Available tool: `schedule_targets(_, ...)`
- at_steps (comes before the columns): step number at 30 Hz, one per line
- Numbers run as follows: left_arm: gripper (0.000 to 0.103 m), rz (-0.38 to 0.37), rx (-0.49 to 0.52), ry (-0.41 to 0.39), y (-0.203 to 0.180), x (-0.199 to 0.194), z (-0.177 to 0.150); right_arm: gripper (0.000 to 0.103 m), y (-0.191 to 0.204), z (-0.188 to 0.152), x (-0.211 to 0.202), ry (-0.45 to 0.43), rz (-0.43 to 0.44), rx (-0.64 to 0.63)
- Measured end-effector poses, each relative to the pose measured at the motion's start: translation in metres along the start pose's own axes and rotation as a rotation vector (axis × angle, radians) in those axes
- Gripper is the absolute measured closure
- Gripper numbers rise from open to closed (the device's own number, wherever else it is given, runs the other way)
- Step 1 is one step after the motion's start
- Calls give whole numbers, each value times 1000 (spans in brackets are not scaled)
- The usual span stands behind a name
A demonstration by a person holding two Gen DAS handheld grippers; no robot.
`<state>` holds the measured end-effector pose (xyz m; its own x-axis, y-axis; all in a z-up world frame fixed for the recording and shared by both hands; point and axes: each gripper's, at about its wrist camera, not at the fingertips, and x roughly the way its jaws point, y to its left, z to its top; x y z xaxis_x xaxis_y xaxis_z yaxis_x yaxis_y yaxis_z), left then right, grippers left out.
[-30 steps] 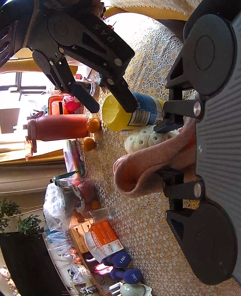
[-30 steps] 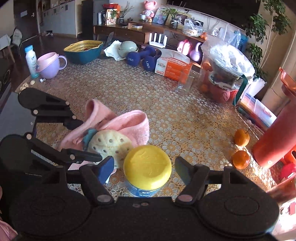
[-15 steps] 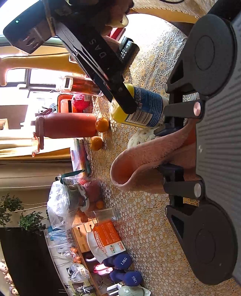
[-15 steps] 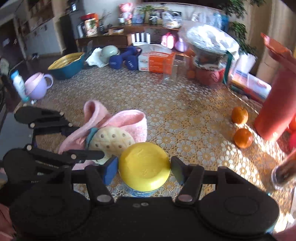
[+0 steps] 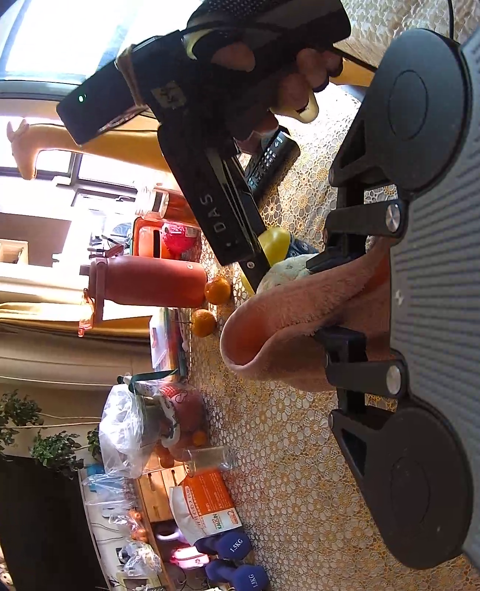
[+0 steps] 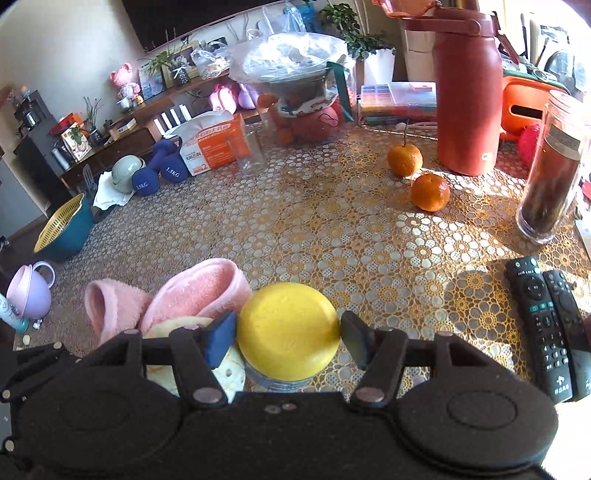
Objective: Organize objects
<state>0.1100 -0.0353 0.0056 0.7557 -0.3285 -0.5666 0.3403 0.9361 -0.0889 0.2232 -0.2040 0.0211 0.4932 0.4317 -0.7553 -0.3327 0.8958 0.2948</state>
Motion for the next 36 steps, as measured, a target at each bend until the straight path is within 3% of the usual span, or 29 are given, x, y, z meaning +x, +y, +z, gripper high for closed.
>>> schedule_targets(8,73,50,-8,50,15,20,-10,41,-17,-6,-3,-22,31,91)
schedule_targets(14,75,59,-33,35,20,3,-11,41,-21,-10,-5,-35,40,120)
schedule_targets(21,76,-20,-67,-6,4,-28,-8,41,-18,-14,-6,-42,34,123)
schedule_targets(26,77,-53,-8,6,-21,-14,-2,41,-16,-18,-8,-40,34,127)
schedule_targets(31,77,-4,35,52,-22,11,-9,41,-18,-22,-10,-41,35,138)
schedule_targets(36,81,76,26,76,2,13,-18,41,-22,-22,-9,-41,48,146)
